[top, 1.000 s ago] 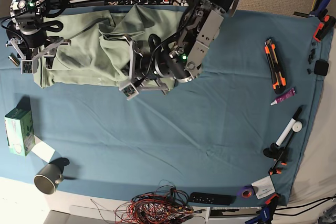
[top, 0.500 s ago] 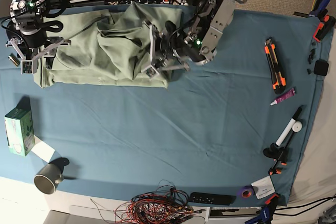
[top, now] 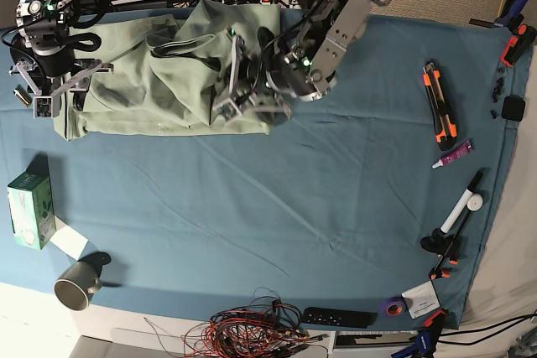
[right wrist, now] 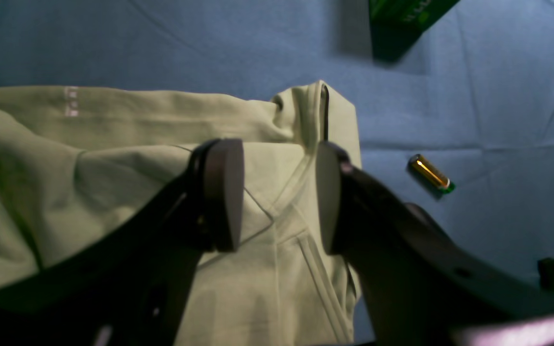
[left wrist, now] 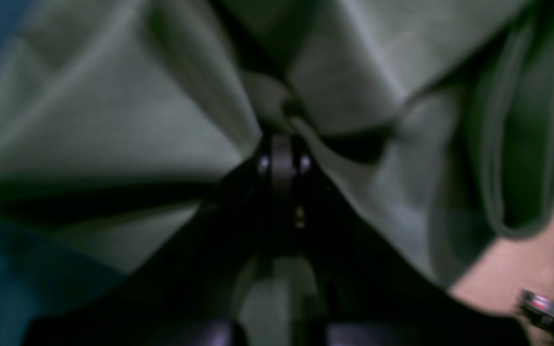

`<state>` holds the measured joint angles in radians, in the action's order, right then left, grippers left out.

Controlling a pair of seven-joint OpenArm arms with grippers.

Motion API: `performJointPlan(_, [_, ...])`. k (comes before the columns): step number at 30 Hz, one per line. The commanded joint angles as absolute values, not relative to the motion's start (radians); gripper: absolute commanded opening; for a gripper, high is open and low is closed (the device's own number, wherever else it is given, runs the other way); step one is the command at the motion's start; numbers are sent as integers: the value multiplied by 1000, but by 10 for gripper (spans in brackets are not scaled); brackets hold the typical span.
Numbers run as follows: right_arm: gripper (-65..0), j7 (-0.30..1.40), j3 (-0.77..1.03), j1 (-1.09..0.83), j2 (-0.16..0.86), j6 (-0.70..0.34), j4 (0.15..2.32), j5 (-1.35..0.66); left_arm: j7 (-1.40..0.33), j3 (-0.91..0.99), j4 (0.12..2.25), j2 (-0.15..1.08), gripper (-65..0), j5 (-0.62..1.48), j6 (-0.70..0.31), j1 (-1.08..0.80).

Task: Fold the T-shirt properly
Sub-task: 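Regrasp the loose fabric with the left gripper and push it toward the right gripper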

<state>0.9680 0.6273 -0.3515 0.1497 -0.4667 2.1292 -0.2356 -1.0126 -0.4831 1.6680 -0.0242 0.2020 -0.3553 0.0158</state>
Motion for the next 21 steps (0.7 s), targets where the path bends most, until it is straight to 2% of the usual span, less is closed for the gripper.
performJointPlan(1, [-401,943,634,-349,163,-459,2145,-239,-984,-484,1682,-36,-650,186,-353,39])
performJointPlan(11, [-401,943,634,-350,163,-459,2145,-239,-939,-418,1682,-32,-650,-10,-252,97])
performJointPlan(15, [-401,943,634,-349,163,-459,2145,-239,-970,-332,1682,-29,-650,22,-238,106])
performJointPlan(17, [-401,943,634,-349,163,-459,2145,-240,-1023,-279,1682,-15,-650,160,-316,115])
performJointPlan(21, [-401,943,634,-349,164,-459,2145,-239,-1166,-161,1684,33,-650,620,-530,114])
